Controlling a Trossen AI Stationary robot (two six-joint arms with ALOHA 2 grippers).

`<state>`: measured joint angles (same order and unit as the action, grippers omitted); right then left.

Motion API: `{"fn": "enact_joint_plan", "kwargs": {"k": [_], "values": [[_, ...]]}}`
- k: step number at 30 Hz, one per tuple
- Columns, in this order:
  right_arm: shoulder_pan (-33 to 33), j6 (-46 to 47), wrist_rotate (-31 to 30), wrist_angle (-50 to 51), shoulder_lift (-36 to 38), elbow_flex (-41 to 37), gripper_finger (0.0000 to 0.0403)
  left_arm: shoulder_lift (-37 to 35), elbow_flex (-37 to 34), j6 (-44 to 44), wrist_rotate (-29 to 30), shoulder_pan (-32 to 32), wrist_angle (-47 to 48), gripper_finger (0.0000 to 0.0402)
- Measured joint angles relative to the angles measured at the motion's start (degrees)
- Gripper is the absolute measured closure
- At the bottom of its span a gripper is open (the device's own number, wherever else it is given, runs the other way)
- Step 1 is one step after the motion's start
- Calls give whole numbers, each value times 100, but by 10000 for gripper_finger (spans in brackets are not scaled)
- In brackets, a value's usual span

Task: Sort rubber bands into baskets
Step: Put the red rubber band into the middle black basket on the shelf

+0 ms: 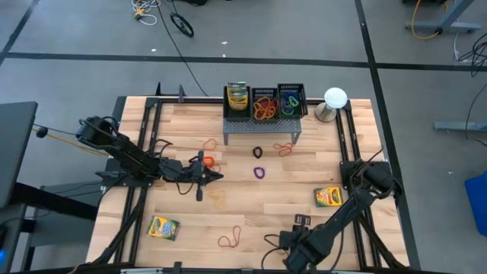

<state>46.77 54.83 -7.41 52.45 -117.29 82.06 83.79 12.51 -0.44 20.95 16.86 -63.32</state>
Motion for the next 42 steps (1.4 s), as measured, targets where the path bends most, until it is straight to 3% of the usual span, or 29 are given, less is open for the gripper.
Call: {"fn": "enact_joint_plan", "kwargs": {"k": [6, 14, 19, 28, 35, 42], "values": [[-81, -304, 230, -225, -233, 26, 265, 0, 0, -12, 0, 0, 23, 392], [-198, -456, 140, -171, -124, 14, 393, 0, 0, -123, 140, 0, 13, 392], [-449, -1221, -279, -49, 269, 7, 395, 0, 0, -126, 509, 0, -66, 392], [-1582, -3859, -1345, -121, 915, -15, 399, 0, -2, -36, 562, 0, -156, 392], [-2667, -5499, -1138, -1869, 1598, -1074, 401, -22, -4, 44, 605, 2, -132, 392], [-3725, -5963, -640, -3799, 2727, -2325, 402, -22, -4, 135, 948, 0, -158, 392]]}}
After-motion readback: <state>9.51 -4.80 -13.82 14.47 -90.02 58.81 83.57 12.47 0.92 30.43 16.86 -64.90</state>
